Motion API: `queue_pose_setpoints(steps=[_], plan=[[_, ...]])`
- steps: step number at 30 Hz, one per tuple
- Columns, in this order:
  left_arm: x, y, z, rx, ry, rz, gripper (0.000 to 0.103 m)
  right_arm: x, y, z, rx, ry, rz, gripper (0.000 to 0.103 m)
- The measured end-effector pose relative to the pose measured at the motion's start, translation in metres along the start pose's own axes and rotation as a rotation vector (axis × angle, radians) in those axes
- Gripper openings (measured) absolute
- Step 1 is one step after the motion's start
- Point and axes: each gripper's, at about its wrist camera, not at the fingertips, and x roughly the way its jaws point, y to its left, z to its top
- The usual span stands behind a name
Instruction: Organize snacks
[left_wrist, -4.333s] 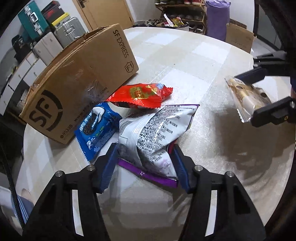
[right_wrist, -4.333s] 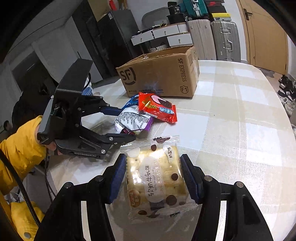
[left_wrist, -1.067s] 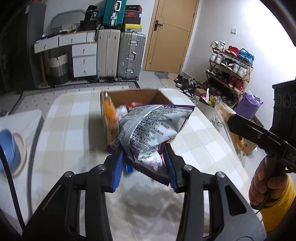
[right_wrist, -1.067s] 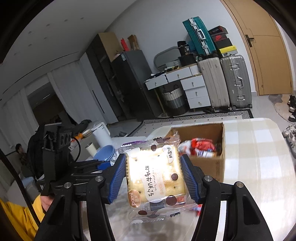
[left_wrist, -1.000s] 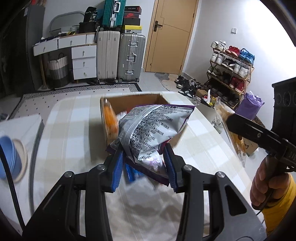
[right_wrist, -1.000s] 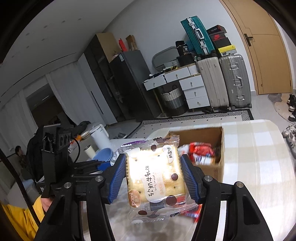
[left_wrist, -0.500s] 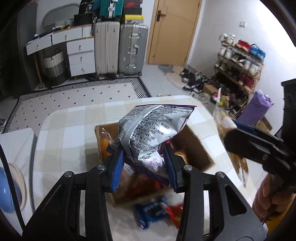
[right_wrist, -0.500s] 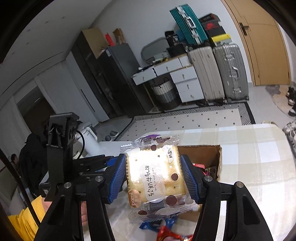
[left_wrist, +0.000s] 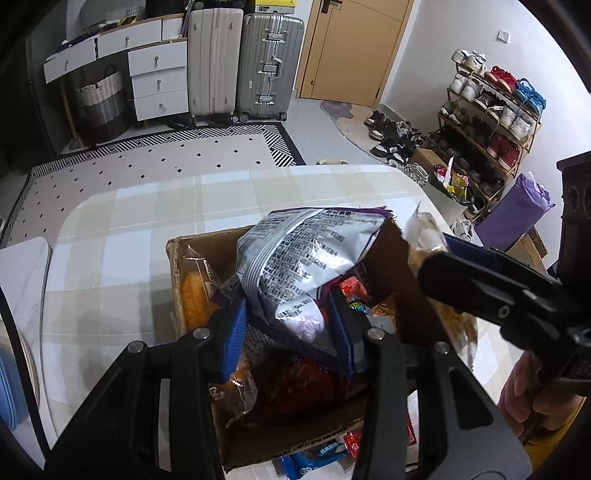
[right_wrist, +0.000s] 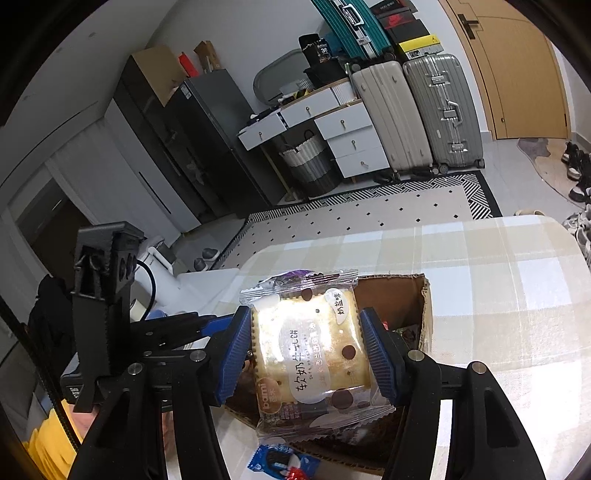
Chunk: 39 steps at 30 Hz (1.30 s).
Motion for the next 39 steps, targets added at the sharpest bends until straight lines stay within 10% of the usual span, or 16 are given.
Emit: queue_pose_setpoints(steps=[13, 17, 39], plan=[[0.031, -0.011, -0.005, 0.029, 0.025, 0.018, 0.046, 0.012, -0.003, -0.008, -0.003, 0.019, -0.024, 0.06], [0.024, -0.005, -0.014, 0.017, 0.001, 0.033, 0.06, 0.015, -0.002, -0.011, -0.004, 0.028, -0.044, 0.061], [-0.039, -0.015, -0.053, 0.024, -0.054, 0.058, 0.07, -0.014, 0.016, -0.016, -0.017, -0.022, -0.051, 0.061]])
